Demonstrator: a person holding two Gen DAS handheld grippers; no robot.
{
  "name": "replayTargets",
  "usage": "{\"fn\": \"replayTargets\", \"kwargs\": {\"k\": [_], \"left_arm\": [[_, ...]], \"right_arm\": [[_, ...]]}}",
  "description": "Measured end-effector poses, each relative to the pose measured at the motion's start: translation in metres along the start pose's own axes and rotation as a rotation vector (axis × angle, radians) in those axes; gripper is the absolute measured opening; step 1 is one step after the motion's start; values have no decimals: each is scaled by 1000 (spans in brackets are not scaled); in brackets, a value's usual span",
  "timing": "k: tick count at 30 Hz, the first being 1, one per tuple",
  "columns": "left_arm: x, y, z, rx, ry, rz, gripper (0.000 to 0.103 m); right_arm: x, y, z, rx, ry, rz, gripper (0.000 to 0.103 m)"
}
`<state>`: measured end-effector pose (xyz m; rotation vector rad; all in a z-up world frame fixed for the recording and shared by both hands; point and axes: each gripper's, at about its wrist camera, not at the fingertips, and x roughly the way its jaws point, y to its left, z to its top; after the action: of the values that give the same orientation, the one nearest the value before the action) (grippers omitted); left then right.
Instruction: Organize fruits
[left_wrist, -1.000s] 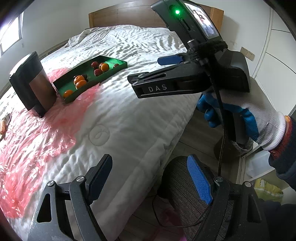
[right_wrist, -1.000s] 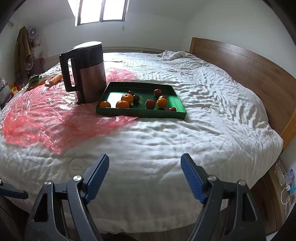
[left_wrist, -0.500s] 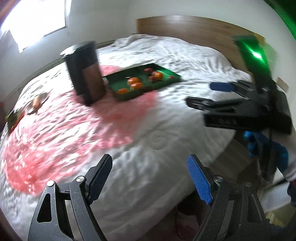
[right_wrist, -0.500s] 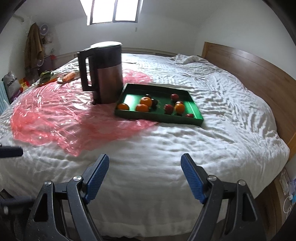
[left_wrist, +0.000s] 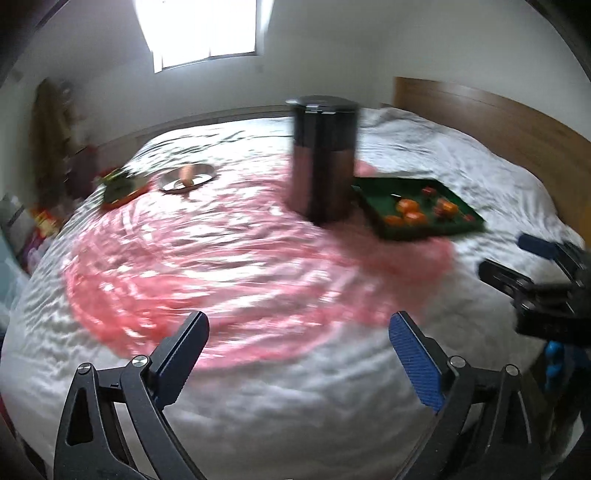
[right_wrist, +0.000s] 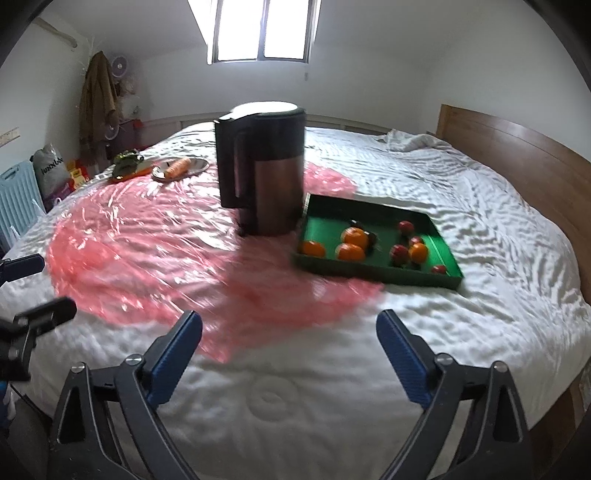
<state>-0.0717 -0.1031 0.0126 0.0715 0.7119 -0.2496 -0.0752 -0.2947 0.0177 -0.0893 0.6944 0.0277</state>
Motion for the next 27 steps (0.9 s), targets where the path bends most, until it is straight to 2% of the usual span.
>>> {"fn": "replayTargets", "kwargs": {"k": [5,11,18,27], "left_arm": [[13,40,5,-70,-4,119,97],[24,91,8,-159,-18,210,100],[38,135,12,-218,-17,249,100],[55,154,17,-233,-13,267,100]], "right_arm": [[14,17,12,20,-30,9,103],[30,36,29,33,-70,-2,103],[48,51,44,55,-81,-1,103],[67,64,54,74,-85,5,103]]}}
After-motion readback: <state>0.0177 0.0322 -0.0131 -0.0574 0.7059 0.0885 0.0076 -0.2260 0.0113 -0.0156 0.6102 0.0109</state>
